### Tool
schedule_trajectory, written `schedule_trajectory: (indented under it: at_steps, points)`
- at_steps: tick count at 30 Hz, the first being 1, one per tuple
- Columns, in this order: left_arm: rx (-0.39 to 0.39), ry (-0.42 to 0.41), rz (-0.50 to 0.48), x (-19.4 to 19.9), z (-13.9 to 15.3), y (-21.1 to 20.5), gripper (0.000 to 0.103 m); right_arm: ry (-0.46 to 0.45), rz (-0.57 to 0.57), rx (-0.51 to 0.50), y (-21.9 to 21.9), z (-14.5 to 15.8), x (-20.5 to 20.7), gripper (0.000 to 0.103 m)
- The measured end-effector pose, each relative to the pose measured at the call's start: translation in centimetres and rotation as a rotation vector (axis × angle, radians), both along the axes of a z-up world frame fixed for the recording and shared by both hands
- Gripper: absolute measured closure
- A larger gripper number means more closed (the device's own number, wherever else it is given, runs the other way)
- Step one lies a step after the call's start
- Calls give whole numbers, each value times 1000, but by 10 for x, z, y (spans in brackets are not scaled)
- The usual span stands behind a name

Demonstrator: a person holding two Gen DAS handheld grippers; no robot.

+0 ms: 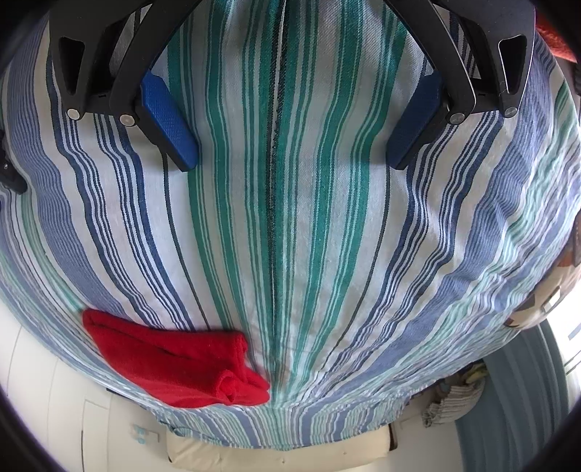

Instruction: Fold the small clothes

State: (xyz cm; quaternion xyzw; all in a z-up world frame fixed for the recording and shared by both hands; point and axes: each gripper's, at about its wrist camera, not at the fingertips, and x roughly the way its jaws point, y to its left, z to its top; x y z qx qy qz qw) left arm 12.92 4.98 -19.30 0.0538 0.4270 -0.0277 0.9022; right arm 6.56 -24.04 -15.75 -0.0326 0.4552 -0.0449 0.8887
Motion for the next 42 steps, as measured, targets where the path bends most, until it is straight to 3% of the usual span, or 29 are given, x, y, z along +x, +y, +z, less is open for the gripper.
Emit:
schedule_trajectory:
  at_steps: [42]
  points:
    - [4, 14, 3, 2, 0, -1, 1, -13, -3, -9, 2, 0, -3, 1]
